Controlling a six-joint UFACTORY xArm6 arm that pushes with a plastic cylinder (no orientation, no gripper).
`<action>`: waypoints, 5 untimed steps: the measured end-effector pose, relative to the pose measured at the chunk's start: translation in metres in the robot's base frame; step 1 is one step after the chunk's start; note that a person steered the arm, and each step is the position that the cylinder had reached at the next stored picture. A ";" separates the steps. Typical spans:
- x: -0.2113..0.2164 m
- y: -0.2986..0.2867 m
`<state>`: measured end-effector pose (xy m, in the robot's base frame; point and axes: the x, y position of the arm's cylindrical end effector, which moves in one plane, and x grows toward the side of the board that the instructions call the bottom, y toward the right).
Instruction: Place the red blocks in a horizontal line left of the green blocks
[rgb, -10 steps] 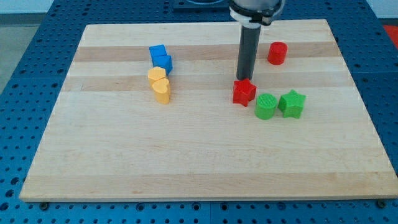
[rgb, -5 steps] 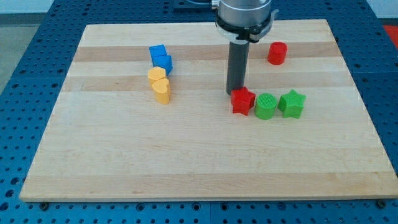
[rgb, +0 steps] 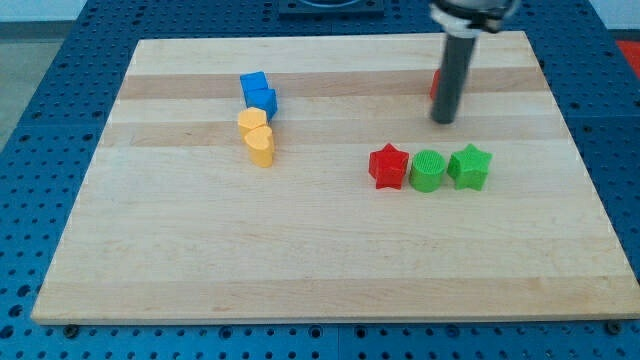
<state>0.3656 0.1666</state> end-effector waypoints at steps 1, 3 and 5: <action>-0.027 0.052; -0.066 -0.008; -0.015 -0.114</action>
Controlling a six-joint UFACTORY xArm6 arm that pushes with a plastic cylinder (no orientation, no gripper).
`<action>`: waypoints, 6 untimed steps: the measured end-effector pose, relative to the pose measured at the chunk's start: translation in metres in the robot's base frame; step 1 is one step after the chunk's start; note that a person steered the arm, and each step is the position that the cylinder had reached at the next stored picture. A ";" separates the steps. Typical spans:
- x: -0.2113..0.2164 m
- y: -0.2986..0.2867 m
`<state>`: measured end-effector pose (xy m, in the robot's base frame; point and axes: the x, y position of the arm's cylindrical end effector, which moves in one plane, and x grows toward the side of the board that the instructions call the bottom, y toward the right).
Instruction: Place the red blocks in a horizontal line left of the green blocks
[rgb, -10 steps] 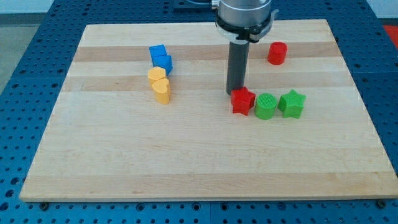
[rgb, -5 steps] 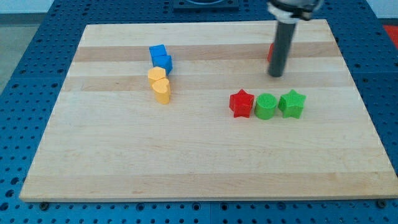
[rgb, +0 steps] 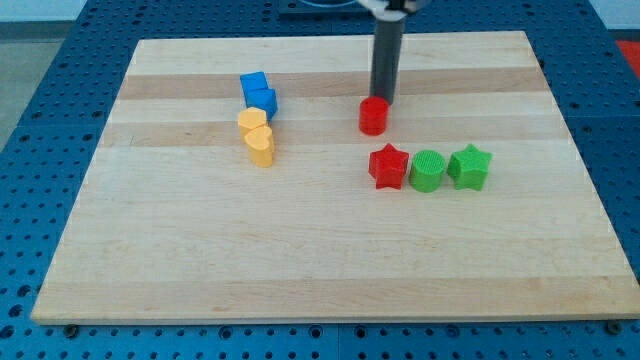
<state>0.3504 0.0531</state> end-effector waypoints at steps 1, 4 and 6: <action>0.007 -0.005; 0.041 -0.055; 0.003 -0.083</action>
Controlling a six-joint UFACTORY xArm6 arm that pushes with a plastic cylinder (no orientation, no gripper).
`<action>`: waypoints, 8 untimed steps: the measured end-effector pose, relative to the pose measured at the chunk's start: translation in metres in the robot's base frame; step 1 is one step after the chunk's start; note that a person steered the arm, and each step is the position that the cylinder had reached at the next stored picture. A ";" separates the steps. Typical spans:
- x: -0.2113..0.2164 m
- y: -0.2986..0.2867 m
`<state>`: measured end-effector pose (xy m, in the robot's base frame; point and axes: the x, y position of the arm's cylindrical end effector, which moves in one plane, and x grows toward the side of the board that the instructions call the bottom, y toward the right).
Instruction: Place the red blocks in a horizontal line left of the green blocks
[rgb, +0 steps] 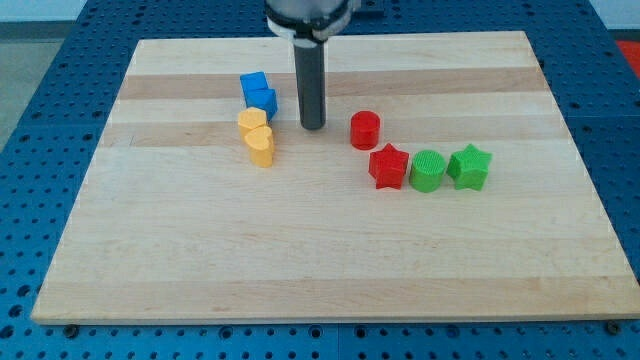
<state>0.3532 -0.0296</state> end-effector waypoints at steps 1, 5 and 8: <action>-0.019 0.037; 0.067 0.069; 0.055 -0.002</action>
<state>0.4087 -0.0319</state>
